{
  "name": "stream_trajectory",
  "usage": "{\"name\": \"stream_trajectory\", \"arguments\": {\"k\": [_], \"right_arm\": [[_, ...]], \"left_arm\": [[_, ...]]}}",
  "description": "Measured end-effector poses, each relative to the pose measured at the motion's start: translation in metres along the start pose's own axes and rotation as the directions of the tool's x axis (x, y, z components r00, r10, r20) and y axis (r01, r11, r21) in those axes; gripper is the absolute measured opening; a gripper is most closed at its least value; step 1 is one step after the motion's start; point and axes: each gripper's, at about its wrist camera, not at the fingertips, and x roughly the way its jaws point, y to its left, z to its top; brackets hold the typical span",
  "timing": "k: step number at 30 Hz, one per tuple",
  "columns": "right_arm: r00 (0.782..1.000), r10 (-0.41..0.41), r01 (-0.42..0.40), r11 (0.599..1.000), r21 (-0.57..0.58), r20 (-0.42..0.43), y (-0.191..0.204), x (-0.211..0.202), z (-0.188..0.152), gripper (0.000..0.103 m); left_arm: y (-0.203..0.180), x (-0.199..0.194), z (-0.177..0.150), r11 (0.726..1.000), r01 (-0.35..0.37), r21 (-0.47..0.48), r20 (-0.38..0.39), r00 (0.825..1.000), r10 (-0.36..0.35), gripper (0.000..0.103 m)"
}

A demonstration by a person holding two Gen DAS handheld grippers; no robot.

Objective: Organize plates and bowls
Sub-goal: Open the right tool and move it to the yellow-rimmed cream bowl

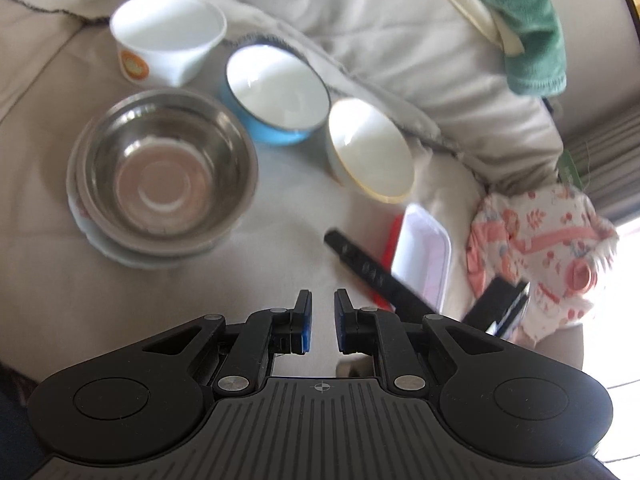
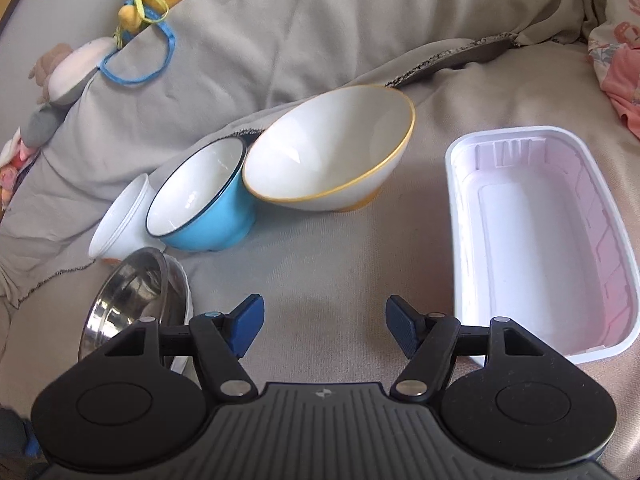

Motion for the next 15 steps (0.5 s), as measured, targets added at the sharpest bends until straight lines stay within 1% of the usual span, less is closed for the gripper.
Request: {"name": "stream_trajectory", "arguments": {"k": [2,4,6,11,15], "right_arm": [[1.000,0.010,-0.010,1.000,-0.011,0.001,0.004,0.003,-0.001,0.068],[1.000,0.014,-0.014,1.000,-0.027,0.004,0.008,0.004,-0.002,0.068],[1.000,0.020,-0.019,0.999,-0.047,0.007,0.011,0.006,-0.003,0.068],[1.000,0.009,-0.008,0.996,-0.086,0.021,0.015,0.006,-0.006,0.068],[1.000,-0.002,0.003,0.997,-0.083,0.020,0.012,0.007,-0.006,0.068]], "left_arm": [[0.006,-0.004,0.006,1.000,0.005,-0.011,0.040,0.999,-0.005,0.014],[0.011,-0.004,0.010,1.000,0.000,-0.024,0.063,0.998,0.002,0.014],[0.014,-0.002,0.013,0.999,0.008,-0.036,0.066,0.998,-0.005,0.014],[0.013,0.003,0.017,1.000,0.019,-0.009,0.083,0.996,-0.018,0.014],[0.016,0.016,0.021,1.000,0.017,-0.023,0.047,0.999,-0.016,0.014]]}}
